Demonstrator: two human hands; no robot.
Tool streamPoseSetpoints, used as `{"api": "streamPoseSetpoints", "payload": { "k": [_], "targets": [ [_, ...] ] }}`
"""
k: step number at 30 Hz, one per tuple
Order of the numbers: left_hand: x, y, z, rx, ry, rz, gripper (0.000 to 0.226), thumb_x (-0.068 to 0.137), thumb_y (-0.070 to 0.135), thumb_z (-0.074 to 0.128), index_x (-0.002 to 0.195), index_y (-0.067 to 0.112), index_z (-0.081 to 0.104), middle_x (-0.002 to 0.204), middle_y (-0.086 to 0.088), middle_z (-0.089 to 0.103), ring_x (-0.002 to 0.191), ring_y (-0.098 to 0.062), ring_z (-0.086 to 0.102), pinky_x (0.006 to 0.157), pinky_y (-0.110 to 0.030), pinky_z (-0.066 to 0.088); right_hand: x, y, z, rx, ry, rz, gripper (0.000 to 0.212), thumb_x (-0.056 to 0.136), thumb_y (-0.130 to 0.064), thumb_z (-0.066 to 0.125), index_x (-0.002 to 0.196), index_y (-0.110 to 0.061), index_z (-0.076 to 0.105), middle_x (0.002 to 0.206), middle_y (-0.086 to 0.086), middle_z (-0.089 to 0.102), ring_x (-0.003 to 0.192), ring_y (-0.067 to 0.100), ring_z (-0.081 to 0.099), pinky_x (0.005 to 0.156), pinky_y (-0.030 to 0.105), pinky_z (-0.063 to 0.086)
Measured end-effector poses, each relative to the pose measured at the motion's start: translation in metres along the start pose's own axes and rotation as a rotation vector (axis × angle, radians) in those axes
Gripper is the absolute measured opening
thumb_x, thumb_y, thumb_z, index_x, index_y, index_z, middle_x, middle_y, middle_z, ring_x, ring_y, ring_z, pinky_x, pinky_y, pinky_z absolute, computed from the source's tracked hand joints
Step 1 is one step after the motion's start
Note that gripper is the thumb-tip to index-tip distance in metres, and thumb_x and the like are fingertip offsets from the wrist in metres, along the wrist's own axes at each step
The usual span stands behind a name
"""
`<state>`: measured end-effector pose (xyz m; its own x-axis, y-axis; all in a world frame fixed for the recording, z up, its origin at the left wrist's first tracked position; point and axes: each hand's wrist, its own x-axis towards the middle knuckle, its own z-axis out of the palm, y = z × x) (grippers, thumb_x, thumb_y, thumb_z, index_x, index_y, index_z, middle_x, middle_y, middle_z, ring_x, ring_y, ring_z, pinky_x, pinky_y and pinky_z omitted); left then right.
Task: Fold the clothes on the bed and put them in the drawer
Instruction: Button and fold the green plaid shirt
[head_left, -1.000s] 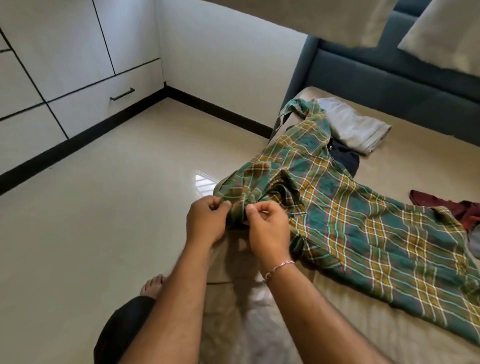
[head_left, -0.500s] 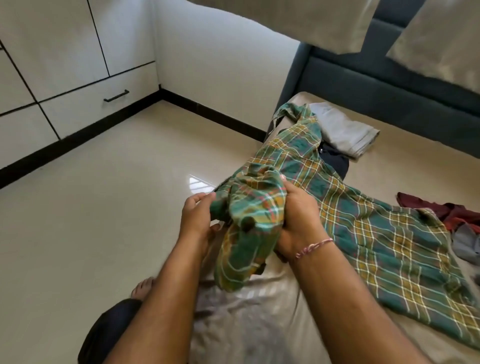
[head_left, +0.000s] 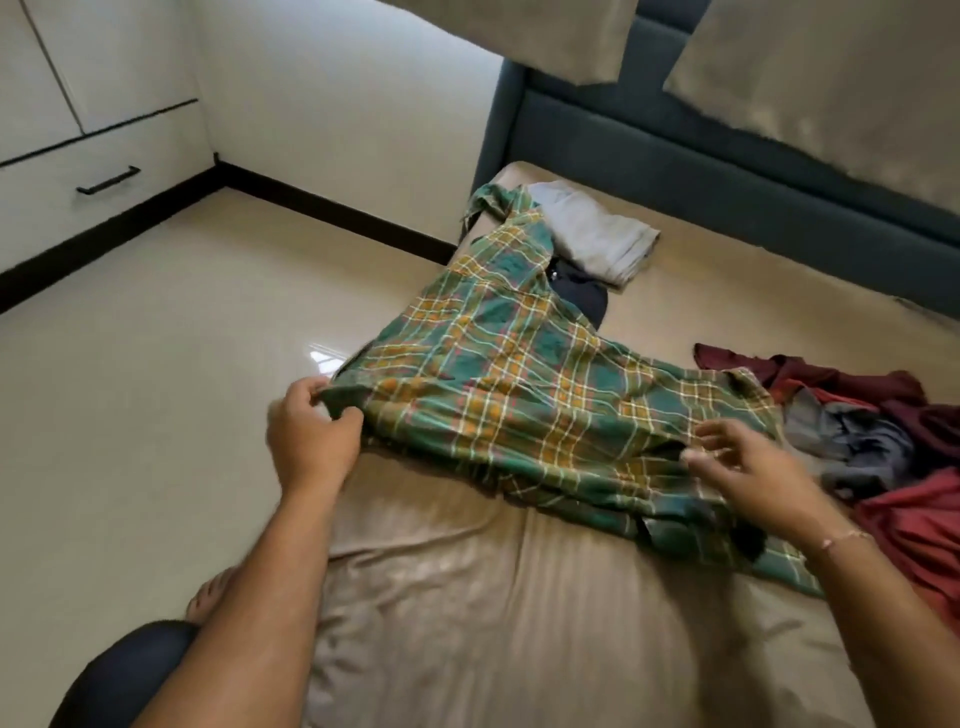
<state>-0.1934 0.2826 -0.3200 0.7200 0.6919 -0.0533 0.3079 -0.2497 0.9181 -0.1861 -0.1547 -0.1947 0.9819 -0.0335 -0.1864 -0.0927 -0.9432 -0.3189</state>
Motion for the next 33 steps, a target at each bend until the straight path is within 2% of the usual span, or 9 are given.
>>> {"api": "streamPoseSetpoints", "payload": {
  "k": [4, 8, 12, 16, 18, 21, 26, 29, 33],
  "targets": [
    [-0.024, 0.019, 0.001, 0.203, 0.090, 0.560, 0.060, 0.077, 0.024, 0.072, 0.135, 0.014, 0.059, 0.133, -0.014, 0.057, 0.124, -0.035, 0.049, 0.107, -0.045, 0.040, -0.023, 0.066, 0.044, -0.103, 0.037, 0.009, 0.107, 0.068, -0.091, 0.057, 0.152, -0.026, 0.040, 0.145, -0.004, 0.047, 0.133, 0.021, 0.047, 0.114, 0.043, 0.041],
    [-0.055, 0.016, 0.025, 0.520, -0.221, 0.858, 0.087, 0.074, 0.046, 0.069, 0.154, 0.022, 0.043, 0.157, -0.010, 0.041, 0.146, -0.033, 0.038, 0.118, -0.055, 0.032, -0.040, 0.100, 0.068, -0.046, 0.132, 0.156, 0.115, 0.062, -0.063, 0.090, 0.156, -0.023, 0.036, 0.153, 0.003, 0.043, 0.141, 0.025, 0.042, 0.118, 0.045, 0.036],
    [-0.071, 0.009, 0.046, 0.713, -0.267, 0.920, 0.086, 0.072, 0.045, 0.065, 0.153, 0.023, 0.047, 0.160, -0.007, 0.042, 0.151, -0.030, 0.036, 0.123, -0.059, 0.018, -0.035, 0.095, 0.071, 0.461, 0.244, 0.105, 0.041, 0.085, -0.006, 0.081, 0.114, -0.032, 0.070, 0.117, 0.001, 0.073, 0.111, 0.027, 0.069, 0.097, 0.046, 0.056],
    [-0.064, 0.019, 0.039, 0.475, -0.096, 0.875, 0.038, 0.080, 0.028, 0.061, 0.115, 0.023, 0.075, 0.126, -0.001, 0.067, 0.118, -0.030, 0.061, 0.103, -0.051, 0.041, -0.032, 0.088, 0.056, 1.165, 0.473, 0.294, 0.042, 0.097, 0.007, 0.051, 0.093, -0.026, 0.076, 0.114, 0.019, 0.074, 0.100, 0.035, 0.069, 0.091, 0.053, 0.058],
    [-0.057, 0.028, 0.031, 0.352, -0.047, 0.851, 0.027, 0.087, 0.021, 0.059, 0.106, 0.019, 0.077, 0.114, -0.002, 0.070, 0.106, -0.031, 0.063, 0.092, -0.046, 0.046, -0.036, 0.087, 0.035, 1.323, 0.567, 0.276, 0.042, 0.099, 0.008, 0.045, 0.096, -0.025, 0.070, 0.111, 0.013, 0.071, 0.094, 0.021, 0.069, 0.081, 0.037, 0.062],
    [-0.046, 0.048, 0.024, 0.269, -0.007, 0.807, 0.024, 0.093, 0.016, 0.057, 0.109, 0.016, 0.075, 0.108, -0.005, 0.071, 0.101, -0.029, 0.063, 0.087, -0.042, 0.048, -0.041, 0.105, -0.007, 0.896, 0.731, -0.030, 0.040, 0.099, 0.009, 0.054, 0.108, -0.028, 0.065, 0.098, -0.002, 0.067, 0.081, 0.001, 0.066, 0.072, 0.014, 0.056],
    [-0.016, 0.071, 0.028, 0.333, 0.067, 0.794, 0.015, 0.096, 0.016, 0.060, 0.102, 0.012, 0.073, 0.101, -0.010, 0.073, 0.093, -0.035, 0.064, 0.077, -0.042, 0.047, -0.030, 0.144, -0.038, 0.123, 0.428, -0.217, 0.059, 0.074, 0.004, 0.086, 0.121, -0.026, 0.069, 0.094, -0.003, 0.062, 0.083, 0.020, 0.062, 0.069, 0.038, 0.056],
    [-0.008, 0.083, 0.033, 0.360, 0.083, 0.805, 0.012, 0.096, 0.017, 0.065, 0.098, 0.010, 0.074, 0.097, -0.011, 0.072, 0.090, -0.035, 0.064, 0.076, -0.043, 0.048, -0.024, 0.152, -0.032, -0.066, 0.645, -0.203, 0.041, 0.075, 0.008, 0.077, 0.109, -0.014, 0.072, 0.098, 0.006, 0.060, 0.088, 0.028, 0.057, 0.074, 0.048, 0.051],
    [-0.008, 0.088, 0.028, 0.437, 0.137, 0.942, 0.010, 0.095, 0.019, 0.066, 0.098, 0.012, 0.072, 0.097, -0.011, 0.069, 0.091, -0.036, 0.058, 0.080, -0.047, 0.044, -0.011, 0.174, -0.013, -0.105, 0.871, -0.018, 0.028, 0.083, -0.005, 0.069, 0.103, -0.023, 0.065, 0.098, 0.010, 0.060, 0.093, 0.040, 0.056, 0.078, 0.060, 0.045]
  ]
}}
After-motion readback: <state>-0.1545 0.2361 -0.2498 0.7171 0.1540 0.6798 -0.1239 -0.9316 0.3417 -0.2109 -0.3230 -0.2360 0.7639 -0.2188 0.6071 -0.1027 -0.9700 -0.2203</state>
